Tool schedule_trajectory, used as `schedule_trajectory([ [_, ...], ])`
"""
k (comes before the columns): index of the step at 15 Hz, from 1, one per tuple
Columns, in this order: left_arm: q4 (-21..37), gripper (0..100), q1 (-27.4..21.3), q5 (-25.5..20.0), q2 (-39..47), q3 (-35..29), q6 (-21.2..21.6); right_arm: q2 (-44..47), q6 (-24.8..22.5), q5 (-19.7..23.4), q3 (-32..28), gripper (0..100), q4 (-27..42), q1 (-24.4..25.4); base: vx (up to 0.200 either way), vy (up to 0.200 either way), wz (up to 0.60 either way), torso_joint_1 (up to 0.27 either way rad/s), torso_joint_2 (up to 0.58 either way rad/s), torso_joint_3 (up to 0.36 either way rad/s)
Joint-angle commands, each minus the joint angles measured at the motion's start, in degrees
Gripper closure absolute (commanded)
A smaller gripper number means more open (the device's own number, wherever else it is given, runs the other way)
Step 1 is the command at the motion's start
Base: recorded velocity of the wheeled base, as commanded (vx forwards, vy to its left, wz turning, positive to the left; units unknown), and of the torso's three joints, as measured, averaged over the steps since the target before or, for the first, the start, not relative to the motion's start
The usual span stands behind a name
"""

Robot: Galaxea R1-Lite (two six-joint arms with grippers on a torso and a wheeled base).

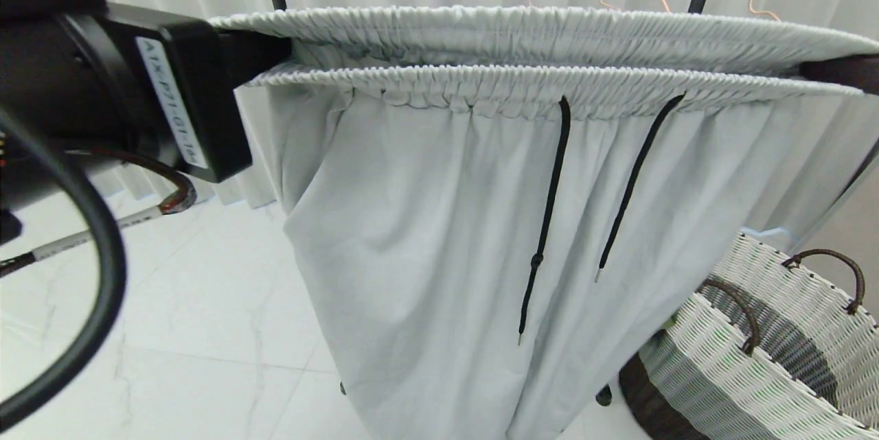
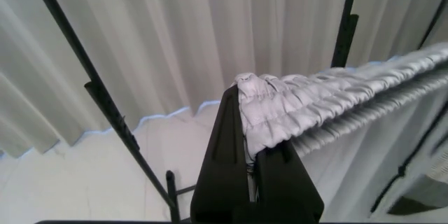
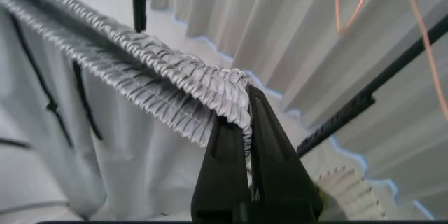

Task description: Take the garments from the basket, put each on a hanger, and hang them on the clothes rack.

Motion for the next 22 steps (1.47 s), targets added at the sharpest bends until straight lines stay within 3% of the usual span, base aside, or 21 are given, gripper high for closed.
schedule_trajectory([
  [1,-0.3,100,0.5,0.1,2.9,0.3,-0.7,-2.5,-0.1,0.1,1.6,100,0.1,1.0,0.000,0.000,0.00,0.000,0.00,0.000],
  [14,-0.3,100,0.5,0.1,2.4,-0.1,-0.4,-2.3,1.0,-0.2,1.7,100,0.1,1.7,0.000,0.000,0.00,0.000,0.00,0.000],
  [15,-0.3,100,0.6,0.1,2.3,-0.1,-0.4,-2.6,1.0,-0.2,1.8,0,0.1,1.7,0.000,0.000,0.00,0.000,0.00,0.000],
  [22,-0.4,100,0.9,0.1,1.7,0.1,-0.3,-3.6,1.1,-0.4,2.5,0,0.2,1.3,0.000,0.000,0.00,0.000,0.00,0.000],
])
